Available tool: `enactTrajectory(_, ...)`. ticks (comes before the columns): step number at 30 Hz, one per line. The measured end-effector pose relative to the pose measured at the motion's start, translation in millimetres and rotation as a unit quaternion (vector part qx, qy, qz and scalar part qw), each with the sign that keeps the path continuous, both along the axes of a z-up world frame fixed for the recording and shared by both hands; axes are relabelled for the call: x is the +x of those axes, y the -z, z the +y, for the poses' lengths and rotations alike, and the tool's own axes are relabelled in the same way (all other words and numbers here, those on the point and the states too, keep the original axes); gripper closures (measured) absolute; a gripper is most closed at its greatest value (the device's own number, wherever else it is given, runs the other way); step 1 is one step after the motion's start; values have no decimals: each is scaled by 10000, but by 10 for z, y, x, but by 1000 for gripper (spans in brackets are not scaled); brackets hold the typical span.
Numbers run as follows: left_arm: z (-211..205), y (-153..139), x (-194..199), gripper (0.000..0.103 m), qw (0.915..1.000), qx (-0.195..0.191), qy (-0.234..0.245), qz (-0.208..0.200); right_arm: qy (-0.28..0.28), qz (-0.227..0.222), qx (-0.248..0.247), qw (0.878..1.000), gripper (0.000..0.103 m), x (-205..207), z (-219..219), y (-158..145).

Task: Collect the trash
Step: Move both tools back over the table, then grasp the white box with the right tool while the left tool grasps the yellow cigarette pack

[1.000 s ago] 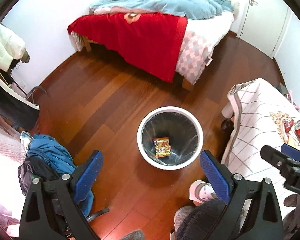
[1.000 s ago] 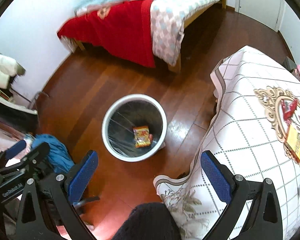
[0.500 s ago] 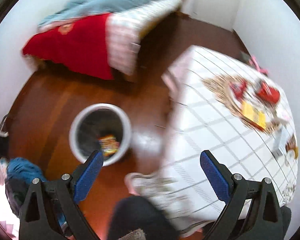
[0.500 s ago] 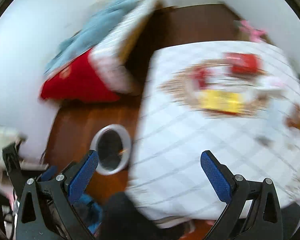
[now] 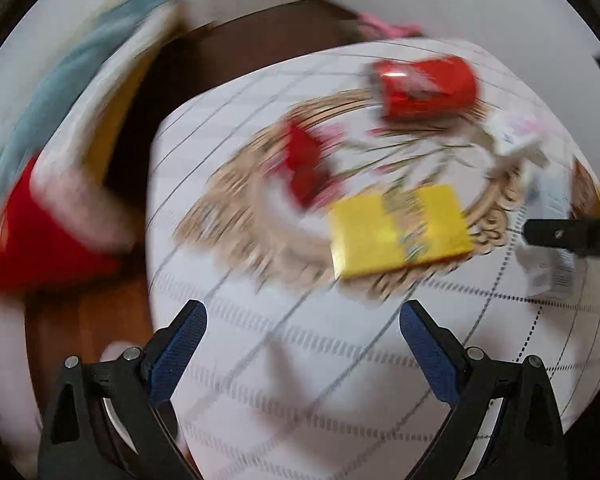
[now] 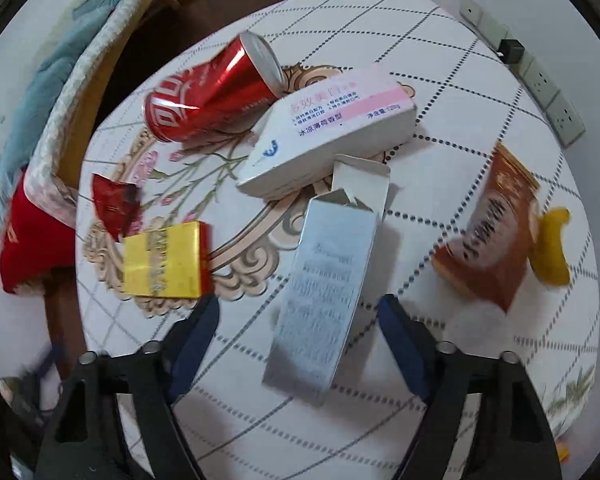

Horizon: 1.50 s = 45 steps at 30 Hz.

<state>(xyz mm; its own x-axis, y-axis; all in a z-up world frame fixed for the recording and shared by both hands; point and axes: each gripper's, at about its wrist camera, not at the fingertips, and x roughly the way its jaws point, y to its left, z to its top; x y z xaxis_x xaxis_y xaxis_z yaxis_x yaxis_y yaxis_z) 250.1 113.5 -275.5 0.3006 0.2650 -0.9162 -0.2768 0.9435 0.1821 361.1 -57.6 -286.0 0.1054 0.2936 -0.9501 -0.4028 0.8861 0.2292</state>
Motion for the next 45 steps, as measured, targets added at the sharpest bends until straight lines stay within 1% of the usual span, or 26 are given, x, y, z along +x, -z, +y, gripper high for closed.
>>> enactTrajectory(1,-53,28,136,5,9989,50,453,82,-42,-3,-45,10000,47,7,-4,27)
enactTrajectory(2,-79,53,220,4,9968,58,779,146,-43,-33,-59,10000,52,16,-35,37)
enactTrajectory(3,-142,106,334,5,9916,128,1250,297,-21,-21,-8,10000,53,17,-65,42)
enactTrajectory(5,-236,213,467,4,9805,324,1862,544,100,77,54,9999,53,39,-199,50)
enactTrajectory(7,-311,377,597,4,9643,290,2462,928,137,114,50,9998,53,19,-280,56)
enactTrajectory(8,-321,417,645,1,9602,312,2595,984,127,146,27,9998,53,11,-315,70)
enactTrajectory(9,-306,405,700,2,9565,186,2743,975,137,184,19,9997,53,5,-348,83)
enactTrajectory(13,-233,407,879,7,9532,-277,2831,1026,89,178,40,9998,53,-23,-415,79)
enactTrajectory(14,-231,401,899,10,9527,-359,2845,1004,78,168,22,9998,53,-27,-411,81)
enactTrajectory(15,-227,391,914,22,9522,-474,2850,995,65,152,-7,9999,53,-31,-405,83)
enactTrajectory(16,-219,372,915,28,9507,-680,2850,1013,62,150,-23,9999,53,-33,-391,83)
enactTrajectory(20,-264,348,788,29,9607,-840,2469,956,49,131,-36,9999,53,-38,-358,89)
enactTrajectory(21,-267,352,752,29,9667,-814,2221,972,43,111,-12,9999,53,-49,-359,88)
enactTrajectory(22,-245,339,719,29,9731,-930,1883,947,30,108,22,9999,58,-54,-364,83)
enactTrajectory(24,-208,327,620,29,9805,-1095,1339,932,-4,85,40,10000,58,-87,-370,77)
enactTrajectory(25,-170,343,552,29,9850,-1090,837,1045,-20,80,43,10000,58,-97,-362,76)
enactTrajectory(27,-154,315,459,29,9851,-1307,566,959,-96,60,14,9999,58,-128,-341,73)
enactTrajectory(28,-172,287,408,29,9879,-1188,500,865,-89,49,38,9999,58,-131,-339,69)
enactTrajectory(32,-325,302,312,26,9906,-737,878,741,-164,-104,6,9998,57,-111,-248,29)
enactTrajectory(34,-359,308,296,25,9903,-727,961,688,-260,-162,-98,9995,57,-87,-177,33)
enactTrajectory(36,-445,307,262,33,9902,-801,968,612,-350,-262,-235,9988,57,-82,-103,47)
enactTrajectory(37,-473,298,246,33,9901,-834,980,563,-394,-300,-311,9983,57,-82,-77,66)
enactTrajectory(39,-387,278,104,36,9908,-816,959,502,-430,-368,-407,9976,58,-89,-51,81)
enactTrajectory(41,-297,248,15,39,9918,-805,881,446,-486,-469,-479,9966,63,-105,-36,87)
enactTrajectory(42,-329,217,-79,41,9926,-797,821,410,-535,-495,-441,9964,67,-122,-38,88)
enactTrajectory(45,-366,107,-164,43,9959,-659,577,227,-531,-499,-328,9968,67,-191,-54,63)
